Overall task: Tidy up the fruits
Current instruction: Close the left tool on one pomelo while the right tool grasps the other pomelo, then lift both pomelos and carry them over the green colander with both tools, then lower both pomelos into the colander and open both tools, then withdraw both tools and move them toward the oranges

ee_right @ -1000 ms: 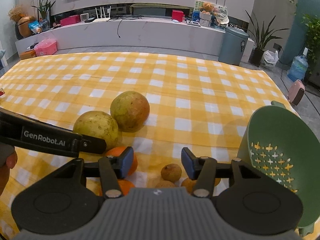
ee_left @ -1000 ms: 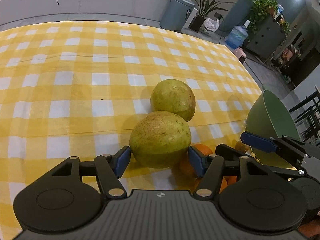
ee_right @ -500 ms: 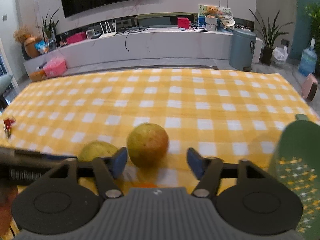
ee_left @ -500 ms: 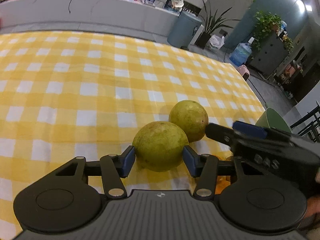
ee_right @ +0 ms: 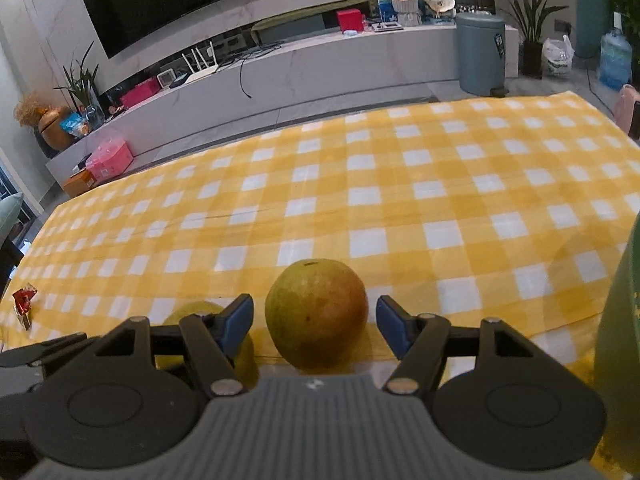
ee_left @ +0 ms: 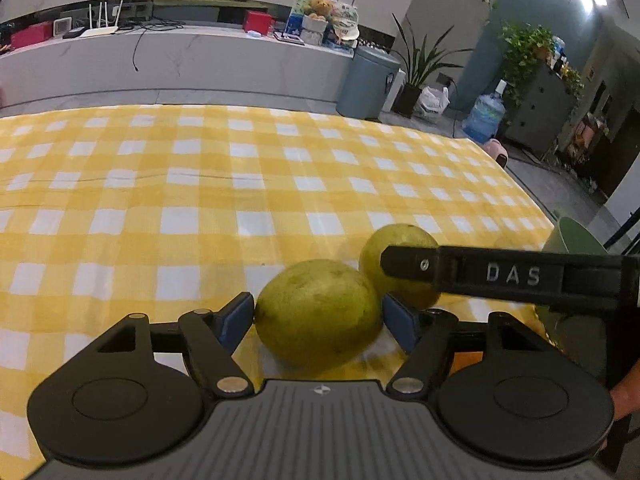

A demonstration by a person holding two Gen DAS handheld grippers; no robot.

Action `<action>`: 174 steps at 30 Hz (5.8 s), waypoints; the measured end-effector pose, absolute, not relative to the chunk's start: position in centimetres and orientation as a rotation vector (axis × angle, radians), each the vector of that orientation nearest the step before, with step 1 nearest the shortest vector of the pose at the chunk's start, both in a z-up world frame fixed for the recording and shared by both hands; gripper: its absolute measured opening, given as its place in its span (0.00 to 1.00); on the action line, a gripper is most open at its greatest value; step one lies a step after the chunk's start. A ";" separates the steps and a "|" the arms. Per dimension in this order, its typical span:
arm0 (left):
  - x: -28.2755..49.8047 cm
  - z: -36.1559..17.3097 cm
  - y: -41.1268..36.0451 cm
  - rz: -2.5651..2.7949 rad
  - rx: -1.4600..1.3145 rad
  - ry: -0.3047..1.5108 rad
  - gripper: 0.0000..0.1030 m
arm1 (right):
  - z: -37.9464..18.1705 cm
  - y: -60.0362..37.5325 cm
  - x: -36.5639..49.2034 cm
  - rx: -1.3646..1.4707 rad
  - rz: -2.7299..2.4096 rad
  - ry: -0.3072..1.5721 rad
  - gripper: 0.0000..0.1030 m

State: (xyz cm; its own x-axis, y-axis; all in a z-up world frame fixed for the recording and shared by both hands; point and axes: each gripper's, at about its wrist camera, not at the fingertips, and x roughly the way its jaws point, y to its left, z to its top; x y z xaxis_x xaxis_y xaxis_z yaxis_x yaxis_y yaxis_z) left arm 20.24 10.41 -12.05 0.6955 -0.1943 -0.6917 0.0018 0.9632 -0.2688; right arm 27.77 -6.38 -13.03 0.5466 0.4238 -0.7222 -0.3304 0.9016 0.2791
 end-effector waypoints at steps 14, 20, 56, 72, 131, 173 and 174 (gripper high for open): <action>20.8 -12.8 9.8 -0.087 -0.194 0.804 0.81 | -14.7 -6.7 29.0 0.156 0.451 0.932 0.60; 20.6 -13.0 9.9 -0.091 -0.183 0.791 0.80 | -14.5 -6.0 28.4 0.107 0.447 0.919 0.59; 16.2 -2.2 5.7 -0.194 -0.322 0.642 0.80 | -1.3 -20.1 19.3 0.056 0.419 0.725 0.59; 20.4 -0.8 -6.6 -0.395 -0.247 0.749 0.80 | -1.7 -33.5 18.2 0.002 0.408 0.761 0.59; 29.8 -13.0 -21.4 -0.691 0.600 1.260 0.84 | -10.2 -33.9 27.8 -0.393 0.763 1.140 0.71; 8.1 0.6 -2.4 -0.277 0.139 0.766 0.83 | -2.6 -28.0 5.9 0.096 0.413 0.707 0.79; 7.5 0.3 -2.0 -0.284 0.135 0.764 0.82 | -3.1 -27.7 5.5 0.104 0.409 0.712 0.79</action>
